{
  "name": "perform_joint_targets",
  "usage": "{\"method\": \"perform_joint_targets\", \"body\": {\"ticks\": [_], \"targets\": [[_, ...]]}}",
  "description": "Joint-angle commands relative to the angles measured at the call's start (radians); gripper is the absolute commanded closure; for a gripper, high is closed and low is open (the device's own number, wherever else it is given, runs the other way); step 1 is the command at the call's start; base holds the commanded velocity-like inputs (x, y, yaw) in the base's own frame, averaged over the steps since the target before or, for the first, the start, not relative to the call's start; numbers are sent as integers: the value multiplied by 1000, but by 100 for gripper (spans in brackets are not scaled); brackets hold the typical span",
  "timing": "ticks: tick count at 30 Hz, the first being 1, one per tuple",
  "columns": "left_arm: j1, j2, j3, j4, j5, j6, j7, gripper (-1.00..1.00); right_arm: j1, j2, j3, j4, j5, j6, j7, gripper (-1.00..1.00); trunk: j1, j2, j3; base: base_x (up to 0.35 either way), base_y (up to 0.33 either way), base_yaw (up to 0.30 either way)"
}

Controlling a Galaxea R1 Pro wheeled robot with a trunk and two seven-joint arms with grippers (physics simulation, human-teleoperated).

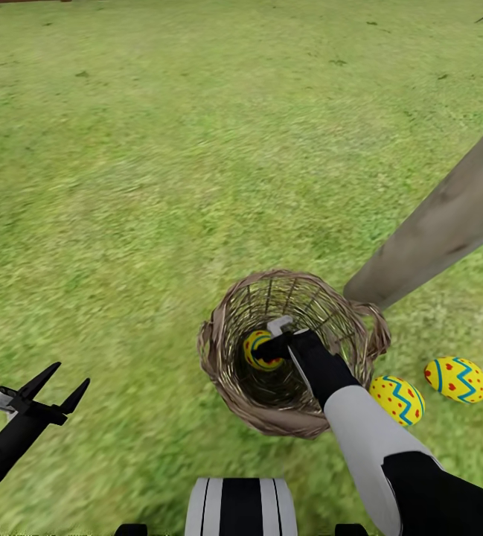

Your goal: Take the three Easter eggs out of the wicker basket on the lawn in the garden, then place them on the lawn next to a single tree (choose any tree) so that all three eggs are next to the same tree and none are left in the basket.

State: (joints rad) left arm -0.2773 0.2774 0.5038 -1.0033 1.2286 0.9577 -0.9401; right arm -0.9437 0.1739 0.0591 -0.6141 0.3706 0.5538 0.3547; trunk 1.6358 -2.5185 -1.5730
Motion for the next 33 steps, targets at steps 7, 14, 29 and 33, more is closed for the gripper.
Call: {"method": "perform_joint_targets", "body": {"ticks": [7, 14, 29, 33], "targets": [[0, -1, 7, 1, 2, 4, -3, -100, 0, -1, -1, 67, 31, 0, 3, 100, 1, 0, -5, 0, 0, 0], [0, 0, -1, -1, 1, 4, -3, -100, 0, -1, 0, 64, 31, 1, 1, 100, 0, 0, 3, 0, 0, 0], [0, 3, -1, -12, 0, 5, -2, -100, 0, -1, -1, 58, 31, 6, 1, 100, -1, 1, 11, -96, 0, 0], [0, 6, -1, -8, 0, 6, -2, -100, 0, -1, -1, 56, 31, 7, 1, 100, -2, 1, 15, -15, 0, 0]]}}
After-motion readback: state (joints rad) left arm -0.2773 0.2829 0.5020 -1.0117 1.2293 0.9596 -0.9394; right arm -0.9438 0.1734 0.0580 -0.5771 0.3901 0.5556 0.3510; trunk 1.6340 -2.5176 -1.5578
